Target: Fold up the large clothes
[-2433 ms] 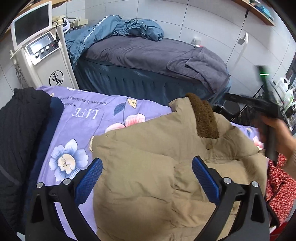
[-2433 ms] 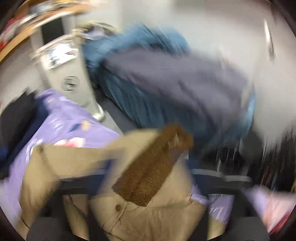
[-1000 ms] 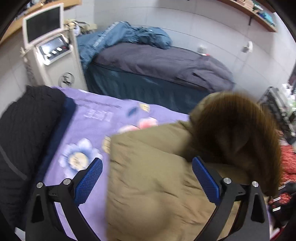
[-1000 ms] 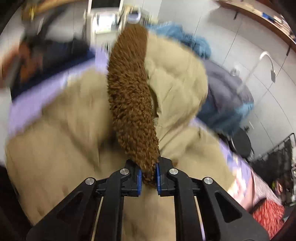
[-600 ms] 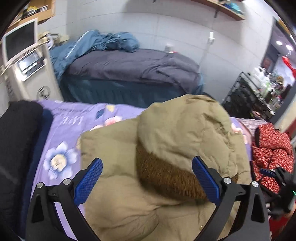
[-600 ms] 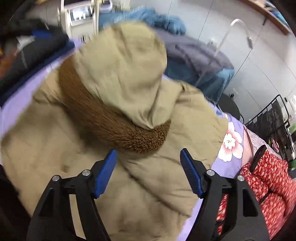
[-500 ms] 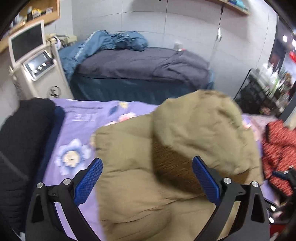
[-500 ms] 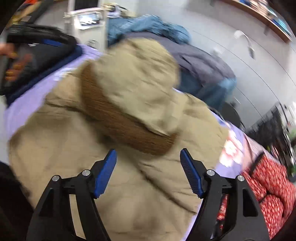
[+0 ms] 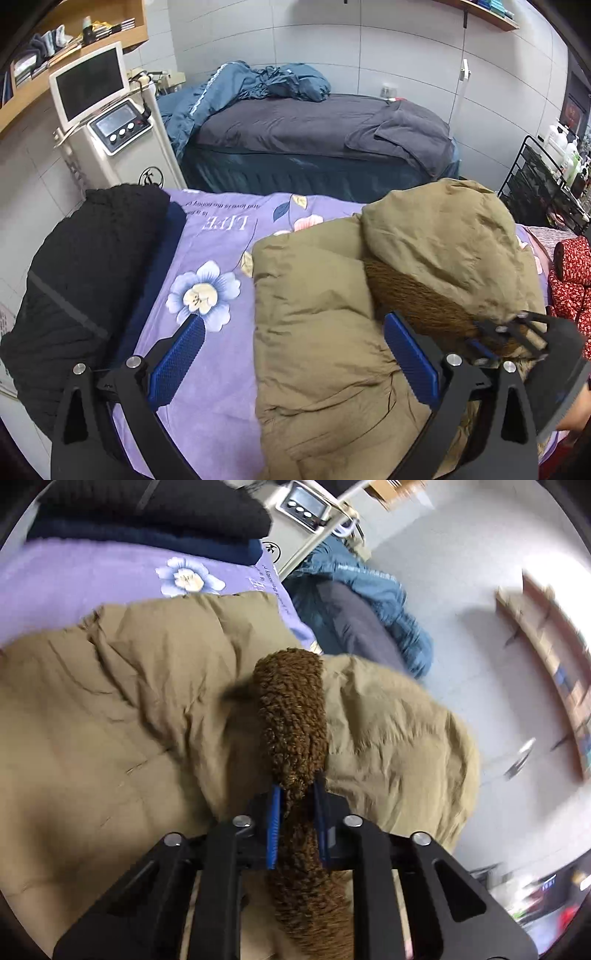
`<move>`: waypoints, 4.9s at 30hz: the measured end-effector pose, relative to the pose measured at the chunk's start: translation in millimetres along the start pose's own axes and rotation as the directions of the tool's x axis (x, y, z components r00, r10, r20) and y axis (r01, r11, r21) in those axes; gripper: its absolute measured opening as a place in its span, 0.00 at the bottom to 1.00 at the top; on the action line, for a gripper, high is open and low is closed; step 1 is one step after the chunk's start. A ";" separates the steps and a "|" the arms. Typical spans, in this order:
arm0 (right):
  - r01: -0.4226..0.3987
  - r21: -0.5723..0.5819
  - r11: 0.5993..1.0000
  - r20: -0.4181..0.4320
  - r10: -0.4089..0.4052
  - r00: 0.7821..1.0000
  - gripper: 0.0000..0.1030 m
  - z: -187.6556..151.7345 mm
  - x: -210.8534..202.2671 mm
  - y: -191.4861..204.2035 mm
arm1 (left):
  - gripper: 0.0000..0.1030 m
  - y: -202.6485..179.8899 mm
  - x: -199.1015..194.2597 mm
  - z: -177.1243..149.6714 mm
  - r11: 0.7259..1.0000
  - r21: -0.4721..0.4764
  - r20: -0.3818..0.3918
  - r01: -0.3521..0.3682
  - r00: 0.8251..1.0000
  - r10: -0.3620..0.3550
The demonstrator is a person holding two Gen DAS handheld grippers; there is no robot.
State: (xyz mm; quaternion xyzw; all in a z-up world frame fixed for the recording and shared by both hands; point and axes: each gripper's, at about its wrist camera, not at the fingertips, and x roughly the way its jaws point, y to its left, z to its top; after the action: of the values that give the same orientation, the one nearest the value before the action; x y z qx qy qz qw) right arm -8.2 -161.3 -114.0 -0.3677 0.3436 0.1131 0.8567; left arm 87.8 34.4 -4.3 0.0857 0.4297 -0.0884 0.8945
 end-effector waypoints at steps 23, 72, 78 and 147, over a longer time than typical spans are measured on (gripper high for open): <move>-0.207 0.736 0.645 0.102 0.197 0.975 0.72 -63.5 -62.4 -139.0 | 0.92 -164.3 31.0 76.9 0.919 0.263 0.030 0.294 0.950 -0.312; -0.032 0.942 0.333 -0.113 0.405 0.907 0.83 -252.1 -41.5 -113.6 | 0.94 -14.3 55.5 -95.3 0.970 0.195 -0.218 0.148 0.970 -0.104; 0.023 0.991 0.133 -0.092 0.540 0.837 0.83 -363.3 -73.1 -80.7 | 0.93 54.7 46.4 -178.4 0.991 0.023 -0.366 0.133 0.923 -0.115; -0.031 0.791 -0.611 0.329 0.382 0.864 0.20 -279.5 186.2 -316.7 | 0.55 135.6 181.3 147.4 0.689 -0.612 -0.057 0.389 0.847 -0.528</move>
State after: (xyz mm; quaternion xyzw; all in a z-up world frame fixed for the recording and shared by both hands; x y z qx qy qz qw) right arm 129.3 -593.0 -202.1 0.6540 0.4206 -0.0798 0.6238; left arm 341.9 116.8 -45.1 -0.2915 0.5429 -0.1651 0.7701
